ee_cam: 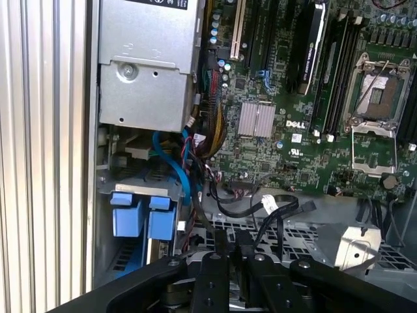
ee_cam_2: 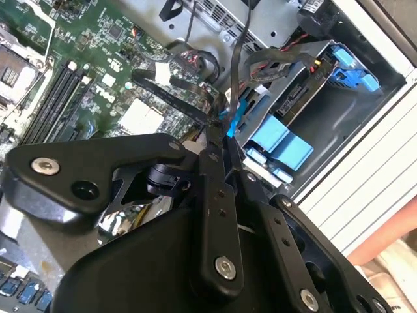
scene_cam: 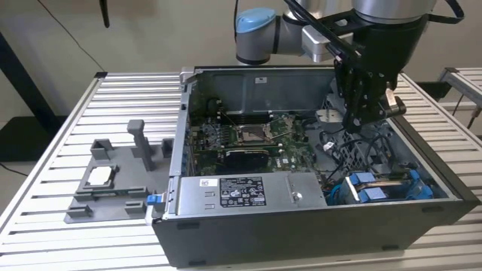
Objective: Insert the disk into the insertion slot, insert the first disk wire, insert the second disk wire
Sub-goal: 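Insert the second disk wire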
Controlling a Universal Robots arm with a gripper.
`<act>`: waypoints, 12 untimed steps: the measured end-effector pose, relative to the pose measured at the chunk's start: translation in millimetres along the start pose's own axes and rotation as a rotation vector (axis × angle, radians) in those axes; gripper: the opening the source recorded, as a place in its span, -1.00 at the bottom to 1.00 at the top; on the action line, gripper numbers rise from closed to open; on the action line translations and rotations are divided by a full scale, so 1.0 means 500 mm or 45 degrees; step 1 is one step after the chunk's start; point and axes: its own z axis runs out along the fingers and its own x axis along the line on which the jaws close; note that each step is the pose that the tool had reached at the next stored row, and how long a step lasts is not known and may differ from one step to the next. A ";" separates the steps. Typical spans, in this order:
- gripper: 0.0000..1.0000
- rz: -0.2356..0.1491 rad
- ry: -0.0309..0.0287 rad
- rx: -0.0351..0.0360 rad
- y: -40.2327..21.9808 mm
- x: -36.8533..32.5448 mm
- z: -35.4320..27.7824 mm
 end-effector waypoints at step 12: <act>-0.69 0.002 -0.0035 -0.0327 -0.016 0.029 0.004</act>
